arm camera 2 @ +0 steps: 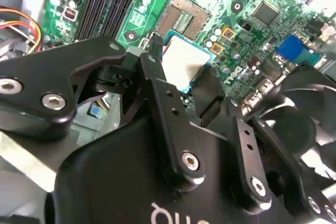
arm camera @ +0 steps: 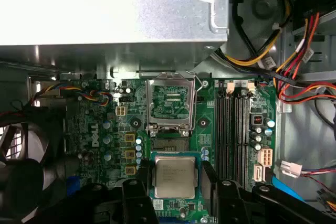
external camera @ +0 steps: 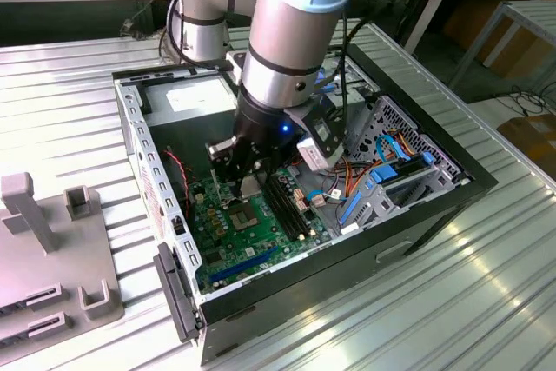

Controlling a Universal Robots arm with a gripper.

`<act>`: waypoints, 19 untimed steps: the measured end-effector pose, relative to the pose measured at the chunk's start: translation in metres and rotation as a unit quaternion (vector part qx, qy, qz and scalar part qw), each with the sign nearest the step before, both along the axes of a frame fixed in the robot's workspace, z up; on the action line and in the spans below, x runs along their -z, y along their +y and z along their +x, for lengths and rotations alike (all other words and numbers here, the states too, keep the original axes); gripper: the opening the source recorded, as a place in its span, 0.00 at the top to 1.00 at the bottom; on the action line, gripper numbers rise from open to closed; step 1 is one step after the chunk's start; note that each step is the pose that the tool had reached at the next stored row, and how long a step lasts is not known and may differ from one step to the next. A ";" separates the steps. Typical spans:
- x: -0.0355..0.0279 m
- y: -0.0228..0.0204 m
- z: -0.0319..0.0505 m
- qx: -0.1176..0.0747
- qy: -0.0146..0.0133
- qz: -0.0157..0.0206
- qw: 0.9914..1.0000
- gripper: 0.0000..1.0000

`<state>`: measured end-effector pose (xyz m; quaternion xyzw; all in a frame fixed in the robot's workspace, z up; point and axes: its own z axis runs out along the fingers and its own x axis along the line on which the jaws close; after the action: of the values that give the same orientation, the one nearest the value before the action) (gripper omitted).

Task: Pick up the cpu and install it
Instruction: 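Place the cpu into insertion slot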

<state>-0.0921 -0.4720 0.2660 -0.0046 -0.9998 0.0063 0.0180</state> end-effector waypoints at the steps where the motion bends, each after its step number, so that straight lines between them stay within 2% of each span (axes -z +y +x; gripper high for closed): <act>1: 0.0145 -0.0076 -0.0001 0.000 0.000 0.000 1.000 0.53; 10: 0.0337 -0.0077 -0.0009 0.000 0.000 0.000 1.000 0.53; 13: 0.0375 -0.0077 -0.0028 -0.001 0.000 0.000 1.000 0.53; 17: 0.0401 -0.0105 -0.0033 -0.003 0.000 0.000 1.000 0.53; 19: 0.0440 -0.0107 -0.0034 -0.004 0.000 0.000 1.000 0.53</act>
<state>-0.0955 -0.4827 0.2220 -0.0006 -0.9998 0.0064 0.0180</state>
